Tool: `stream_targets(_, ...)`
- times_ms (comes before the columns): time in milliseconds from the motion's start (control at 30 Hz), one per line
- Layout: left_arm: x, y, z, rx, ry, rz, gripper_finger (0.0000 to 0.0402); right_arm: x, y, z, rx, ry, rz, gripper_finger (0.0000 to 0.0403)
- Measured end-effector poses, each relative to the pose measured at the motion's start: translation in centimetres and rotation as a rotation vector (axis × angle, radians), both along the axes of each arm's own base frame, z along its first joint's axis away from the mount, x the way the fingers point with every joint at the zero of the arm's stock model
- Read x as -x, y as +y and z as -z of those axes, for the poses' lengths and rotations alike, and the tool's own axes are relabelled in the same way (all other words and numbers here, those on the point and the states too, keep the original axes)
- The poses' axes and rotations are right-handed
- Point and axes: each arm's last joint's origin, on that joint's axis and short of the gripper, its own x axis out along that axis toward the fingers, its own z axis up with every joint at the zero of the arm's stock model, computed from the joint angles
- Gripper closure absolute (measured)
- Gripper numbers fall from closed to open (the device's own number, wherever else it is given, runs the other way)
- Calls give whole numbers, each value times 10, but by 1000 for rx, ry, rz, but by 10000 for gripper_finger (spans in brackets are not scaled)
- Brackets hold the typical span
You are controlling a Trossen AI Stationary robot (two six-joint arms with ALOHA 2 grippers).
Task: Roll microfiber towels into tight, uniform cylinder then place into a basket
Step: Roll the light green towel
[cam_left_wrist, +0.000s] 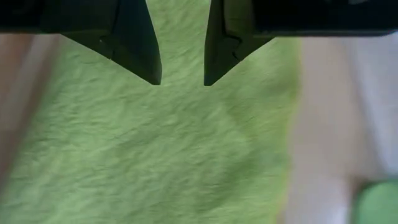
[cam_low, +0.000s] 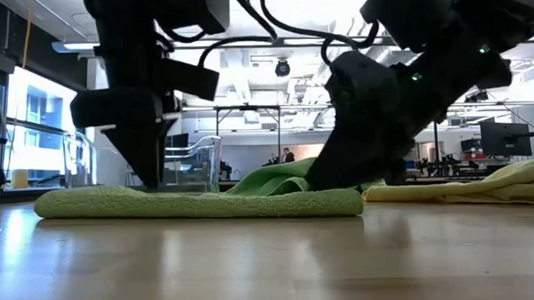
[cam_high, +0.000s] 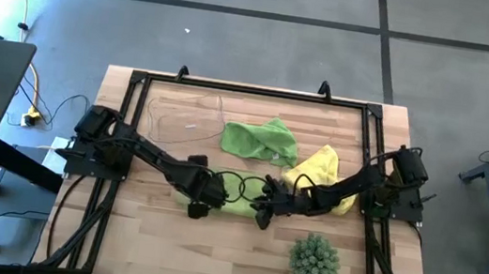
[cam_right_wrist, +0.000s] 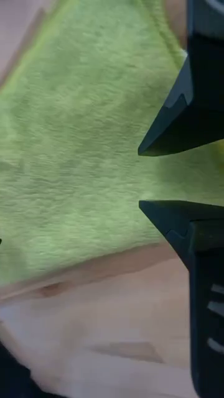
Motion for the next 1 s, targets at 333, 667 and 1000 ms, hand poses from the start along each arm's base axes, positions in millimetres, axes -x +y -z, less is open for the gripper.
stream_targets(333, 5, -19, 18, 201, -73, -87, 293, 8, -8, 9, 159, 122, 57, 286)
stream_targets(667, -22, -49, 2, 348, -366, 104, 293, -6, -33, -9, 477, 28, 21, 286)
stream_targets(1000, 5, -35, -5, 78, -45, 81, 294, -7, 8, -22, 223, -64, 0, 286)
